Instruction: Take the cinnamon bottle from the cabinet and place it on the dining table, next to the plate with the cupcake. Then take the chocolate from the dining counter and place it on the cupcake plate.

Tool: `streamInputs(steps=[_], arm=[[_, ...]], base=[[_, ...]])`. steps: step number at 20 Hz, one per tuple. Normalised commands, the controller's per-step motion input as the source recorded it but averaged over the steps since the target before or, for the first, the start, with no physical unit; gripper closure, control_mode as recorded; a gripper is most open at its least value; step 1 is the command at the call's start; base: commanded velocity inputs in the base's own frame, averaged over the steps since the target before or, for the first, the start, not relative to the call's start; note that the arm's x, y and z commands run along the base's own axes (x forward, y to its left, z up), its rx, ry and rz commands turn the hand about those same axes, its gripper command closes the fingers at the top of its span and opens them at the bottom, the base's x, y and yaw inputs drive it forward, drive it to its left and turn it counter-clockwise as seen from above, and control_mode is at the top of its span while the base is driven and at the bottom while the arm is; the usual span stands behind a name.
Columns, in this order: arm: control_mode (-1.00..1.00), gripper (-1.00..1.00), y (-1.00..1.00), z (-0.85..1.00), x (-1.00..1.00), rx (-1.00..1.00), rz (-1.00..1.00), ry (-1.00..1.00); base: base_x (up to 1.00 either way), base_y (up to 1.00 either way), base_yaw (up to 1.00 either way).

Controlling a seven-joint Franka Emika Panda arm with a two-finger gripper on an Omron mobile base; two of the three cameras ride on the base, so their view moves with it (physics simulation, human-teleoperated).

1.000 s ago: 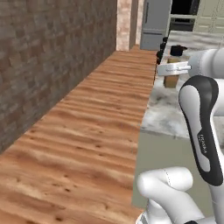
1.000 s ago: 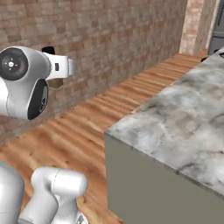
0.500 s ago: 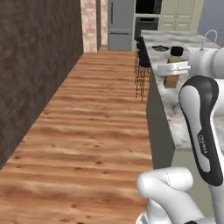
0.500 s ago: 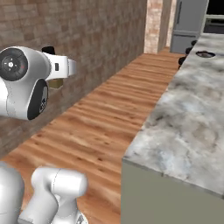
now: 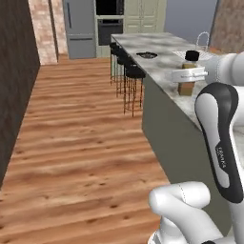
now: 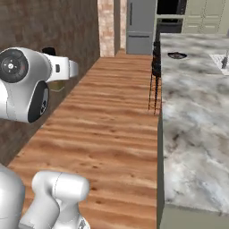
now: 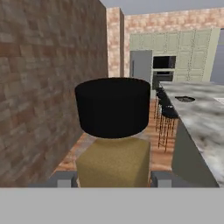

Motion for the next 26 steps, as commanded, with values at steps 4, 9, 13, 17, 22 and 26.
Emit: streamInputs(steps=[4,9,13,17,22,26], arm=[[1.0,1.0,0.0,0.0,0.0,0.0,0.0,0.0],[1.0,1.0,0.0,0.0,0.0,0.0,0.0,0.0],[1.0,1.0,0.0,0.0,0.0,0.0,0.0,0.0],[1.0,1.0,0.0,0.0,0.0,0.0,0.0,0.0],[1.0,1.0,0.0,0.0,0.0,0.0,0.0,0.0],[1.0,1.0,0.0,0.0,0.0,0.0,0.0,0.0]], base=[[1.0,1.0,-0.59],[1.0,1.0,-0.61],[1.0,1.0,-0.6],[1.0,1.0,-0.56],[1.0,0.99,-0.49],[1.0,1.0,-0.44]])
